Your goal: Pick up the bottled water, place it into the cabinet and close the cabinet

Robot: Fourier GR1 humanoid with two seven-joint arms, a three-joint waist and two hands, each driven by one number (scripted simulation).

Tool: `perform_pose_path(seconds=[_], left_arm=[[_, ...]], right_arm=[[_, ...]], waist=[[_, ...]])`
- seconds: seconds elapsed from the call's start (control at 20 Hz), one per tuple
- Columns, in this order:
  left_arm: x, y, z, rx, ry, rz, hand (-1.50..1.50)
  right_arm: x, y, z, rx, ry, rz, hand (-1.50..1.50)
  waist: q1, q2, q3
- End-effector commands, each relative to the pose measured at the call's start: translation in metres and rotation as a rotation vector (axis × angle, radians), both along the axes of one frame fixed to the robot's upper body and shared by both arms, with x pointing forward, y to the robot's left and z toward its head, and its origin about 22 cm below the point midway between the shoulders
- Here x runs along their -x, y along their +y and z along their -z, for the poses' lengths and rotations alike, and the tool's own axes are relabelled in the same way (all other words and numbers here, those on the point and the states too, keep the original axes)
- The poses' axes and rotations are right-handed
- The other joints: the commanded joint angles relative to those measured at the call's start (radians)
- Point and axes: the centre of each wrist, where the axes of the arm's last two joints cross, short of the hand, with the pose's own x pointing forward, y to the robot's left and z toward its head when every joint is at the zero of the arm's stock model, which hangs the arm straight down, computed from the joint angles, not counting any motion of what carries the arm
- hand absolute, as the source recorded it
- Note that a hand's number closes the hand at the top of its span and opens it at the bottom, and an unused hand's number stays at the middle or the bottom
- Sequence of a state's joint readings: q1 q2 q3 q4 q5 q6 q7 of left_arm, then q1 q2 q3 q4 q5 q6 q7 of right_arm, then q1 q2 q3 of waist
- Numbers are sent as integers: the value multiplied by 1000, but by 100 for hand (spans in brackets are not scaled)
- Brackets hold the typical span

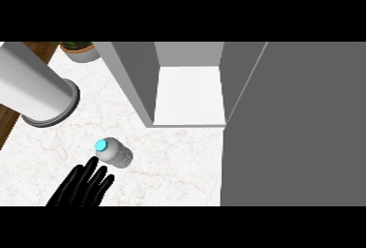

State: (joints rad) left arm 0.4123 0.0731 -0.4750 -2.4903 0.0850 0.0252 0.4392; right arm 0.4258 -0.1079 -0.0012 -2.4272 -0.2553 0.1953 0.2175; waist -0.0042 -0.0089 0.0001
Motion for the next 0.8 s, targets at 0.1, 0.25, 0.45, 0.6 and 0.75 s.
perform_pose_path(seconds=[0.1, 0.25, 0.45, 0.6, 0.75], left_arm=[[22, 15, -24, 23, -90, -64, -150], [13, 24, -15, -2, -115, -142, -150], [16, 31, -15, -12, -95, -182, -150], [4, 38, -2, -21, -46, -185, -150], [-10, 54, 24, -71, -27, -218, -150]], right_arm=[[27, 8, -31, -94, -82, -64, -150], [33, 1, -34, -73, -74, -67, -150], [43, -2, -38, -62, -59, -53, -150], [45, -3, -37, -67, -76, -60, -150], [41, 1, -33, -72, -91, -42, -150]], waist=[[4, 1, -1], [-2, 0, -2], [-6, -1, -2], [-12, 1, -2], [-5, 4, -3]])
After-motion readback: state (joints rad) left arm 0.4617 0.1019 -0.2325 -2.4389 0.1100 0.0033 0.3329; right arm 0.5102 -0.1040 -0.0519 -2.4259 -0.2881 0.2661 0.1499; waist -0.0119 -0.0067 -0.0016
